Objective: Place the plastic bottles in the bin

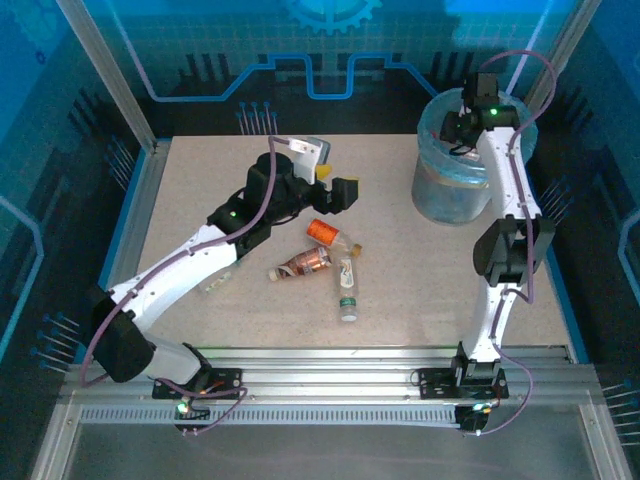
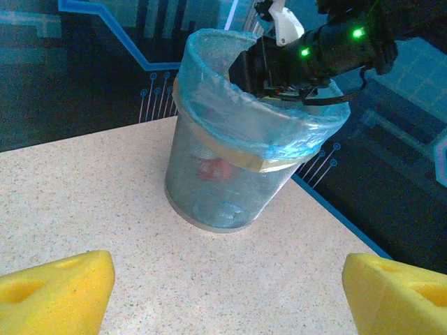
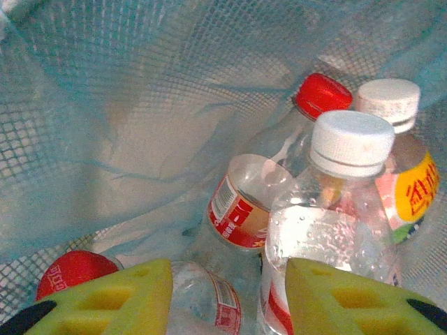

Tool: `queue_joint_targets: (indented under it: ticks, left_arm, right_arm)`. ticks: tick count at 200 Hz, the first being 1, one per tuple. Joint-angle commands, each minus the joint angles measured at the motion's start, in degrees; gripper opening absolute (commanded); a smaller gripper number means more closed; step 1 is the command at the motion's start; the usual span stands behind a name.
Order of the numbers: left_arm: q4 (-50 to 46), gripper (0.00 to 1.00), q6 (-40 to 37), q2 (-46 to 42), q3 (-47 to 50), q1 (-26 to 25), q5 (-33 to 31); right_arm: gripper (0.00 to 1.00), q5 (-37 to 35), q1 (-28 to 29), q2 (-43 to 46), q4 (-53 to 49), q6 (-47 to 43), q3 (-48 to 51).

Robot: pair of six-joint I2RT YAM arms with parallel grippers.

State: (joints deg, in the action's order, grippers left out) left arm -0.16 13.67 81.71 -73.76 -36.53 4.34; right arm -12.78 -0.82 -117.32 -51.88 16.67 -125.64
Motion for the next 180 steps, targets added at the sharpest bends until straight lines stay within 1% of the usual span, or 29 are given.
queue_joint_targets:
  ticks: [1,31,53,89,118,131,145,180]
  left_arm:
    - [1.48,0.86,1.53,1.27,0.40,0.39,1.17]
    - [1.64,0.86,1.97,2.65,0.11,0.46,1.49]
    - [1.57,0.86,2.41,3.33,-0.13,0.82,1.77]
    - [1.08,0.86,2.43,3.43,-1.10,1.24,2.18]
    - [0.88,0.86,2.15,2.67,-1.20,1.45,1.73]
    - [0.88,0.86,1.97,2.20,-0.94,1.61,1.48]
    - [0.77,0.86,1.76,1.62,-0.69,1.89,1.14]
    - [0.19,0.86,1.01,-0.50,0.48,2.51,-0.14]
  right_arm:
    - [0.47,-0.17,-1.36,1.75,-2.26,-1.22,3.91]
    - [0.43,-0.48,-2.14,3.28,0.49,-0.59,8.11]
    - [0.44,0.33,-2.88,3.41,0.71,0.00,9.19]
    - [0.57,3.10,-2.05,4.43,-0.83,-0.18,4.20]
    - [0.72,1.95,-0.62,5.44,-3.68,-0.71,-2.39]
    - [0.75,1.12,0.18,6.64,-3.91,-0.95,-3.33]
    - [0.78,-1.51,1.25,8.69,-3.75,-0.81,-3.11]
    - [0.80,-5.36,5.13,15.80,-0.70,-1.81,1.45]
